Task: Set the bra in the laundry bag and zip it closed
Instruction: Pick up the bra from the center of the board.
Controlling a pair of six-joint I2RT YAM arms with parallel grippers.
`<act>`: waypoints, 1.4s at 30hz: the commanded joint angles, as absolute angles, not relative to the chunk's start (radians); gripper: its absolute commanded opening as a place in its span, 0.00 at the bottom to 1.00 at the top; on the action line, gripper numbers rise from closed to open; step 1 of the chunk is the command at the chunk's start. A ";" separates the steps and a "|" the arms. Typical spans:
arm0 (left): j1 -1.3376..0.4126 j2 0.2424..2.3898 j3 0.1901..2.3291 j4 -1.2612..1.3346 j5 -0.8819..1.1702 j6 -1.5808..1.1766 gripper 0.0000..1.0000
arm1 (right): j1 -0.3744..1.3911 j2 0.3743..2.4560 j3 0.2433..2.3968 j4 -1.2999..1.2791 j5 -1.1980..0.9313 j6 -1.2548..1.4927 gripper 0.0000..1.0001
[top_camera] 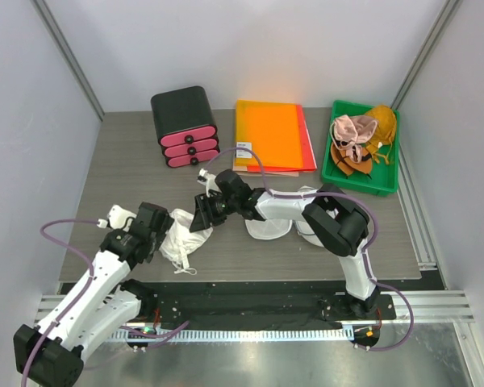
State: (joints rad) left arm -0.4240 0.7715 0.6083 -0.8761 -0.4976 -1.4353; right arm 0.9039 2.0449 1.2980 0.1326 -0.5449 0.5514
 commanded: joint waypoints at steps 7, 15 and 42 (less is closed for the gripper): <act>-0.423 0.808 0.451 -0.536 -0.445 -1.336 1.00 | 0.905 2.034 1.312 0.133 -0.561 0.526 0.50; -0.422 0.694 0.328 -0.422 -0.460 -1.283 1.00 | 0.905 2.057 1.316 0.149 -0.598 0.528 0.47; -0.422 0.692 0.155 0.071 -0.288 -1.135 0.77 | 0.907 2.095 1.359 0.195 -0.632 0.583 0.45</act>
